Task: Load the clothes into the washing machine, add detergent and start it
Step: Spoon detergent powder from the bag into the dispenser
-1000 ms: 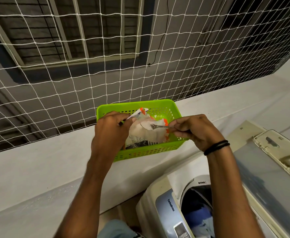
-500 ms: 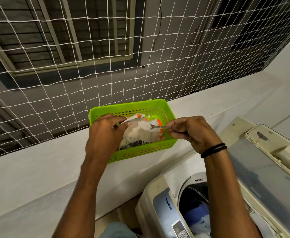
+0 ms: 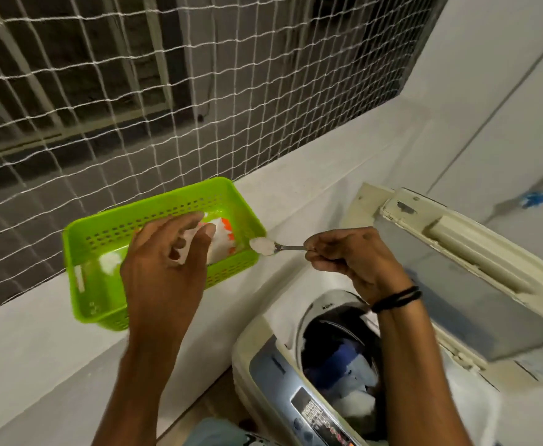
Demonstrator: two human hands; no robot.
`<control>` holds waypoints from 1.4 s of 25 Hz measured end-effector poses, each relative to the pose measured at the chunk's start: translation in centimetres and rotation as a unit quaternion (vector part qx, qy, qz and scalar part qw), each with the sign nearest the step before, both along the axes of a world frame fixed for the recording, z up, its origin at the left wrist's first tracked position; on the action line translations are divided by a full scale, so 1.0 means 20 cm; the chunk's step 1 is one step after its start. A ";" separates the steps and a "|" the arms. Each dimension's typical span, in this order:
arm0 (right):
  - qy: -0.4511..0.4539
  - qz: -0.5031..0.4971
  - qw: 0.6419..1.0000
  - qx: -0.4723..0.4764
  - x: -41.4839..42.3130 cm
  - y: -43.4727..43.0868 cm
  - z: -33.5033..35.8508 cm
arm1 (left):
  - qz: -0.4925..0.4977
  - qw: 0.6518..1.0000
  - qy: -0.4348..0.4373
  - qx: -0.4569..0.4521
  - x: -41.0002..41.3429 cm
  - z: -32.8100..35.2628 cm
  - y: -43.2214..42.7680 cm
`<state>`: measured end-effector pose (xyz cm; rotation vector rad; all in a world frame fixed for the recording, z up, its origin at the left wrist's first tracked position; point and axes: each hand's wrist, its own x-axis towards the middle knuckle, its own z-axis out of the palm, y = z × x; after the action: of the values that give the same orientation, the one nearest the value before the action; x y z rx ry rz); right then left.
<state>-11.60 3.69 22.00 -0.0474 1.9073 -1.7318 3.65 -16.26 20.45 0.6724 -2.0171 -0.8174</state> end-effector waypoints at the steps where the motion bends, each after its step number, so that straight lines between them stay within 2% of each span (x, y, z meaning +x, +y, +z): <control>1: -0.006 -0.017 1.000 0.001 0.00 0.07 -0.02 | -0.025 1.000 0.018 0.002 -0.04 0.00 0.07; 4: -0.022 -0.098 0.995 0.002 -0.01 0.30 -0.12 | -0.126 0.991 0.035 -0.010 -0.19 -0.08 0.27; 7: -0.040 -0.213 0.976 -0.001 -0.05 0.57 -0.28 | -0.218 0.976 -0.002 -0.004 -0.38 -0.25 0.46; 11: -0.073 -0.324 0.943 0.027 -0.09 0.91 -0.54 | -0.317 0.940 -0.127 0.010 -0.63 -0.60 0.72; 15: -0.095 -0.405 0.902 0.114 -0.12 1.15 -0.83 | -0.394 0.871 -0.291 0.020 -0.83 -0.97 0.99; 18: -0.067 -0.369 0.870 0.320 -0.15 1.23 -1.07 | -0.437 0.820 -0.369 0.028 -0.92 -1.15 1.16; 19: -0.047 -0.369 0.863 0.343 -0.14 1.22 -1.12 | -0.449 0.805 -0.386 0.028 -0.94 -1.19 1.20; 22: 0.024 -0.362 0.867 0.343 -0.12 1.14 -1.24 | -0.464 0.772 -0.433 0.006 -1.00 -1.32 1.28; 25: 0.094 -0.267 0.876 0.390 -0.09 1.06 -1.34 | -0.474 0.742 -0.475 -0.005 -1.03 -1.40 1.30; 28: 0.139 -0.255 0.874 0.389 -0.08 1.04 -1.39 | -0.480 0.730 -0.486 -0.001 -1.04 -1.44 1.31; 32: 0.151 -0.278 0.856 0.408 -0.08 1.06 -1.41 | -0.480 0.731 -0.486 0.004 -1.04 -1.46 1.31; 35: 0.086 -0.352 0.860 0.359 -0.08 1.07 -1.34 | -0.478 0.738 -0.475 0.002 -1.04 -1.45 1.29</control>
<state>-13.13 25.14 -4.76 0.9031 2.8205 -1.2810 -17.09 9.57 -8.56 -0.1139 -3.4089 -1.1671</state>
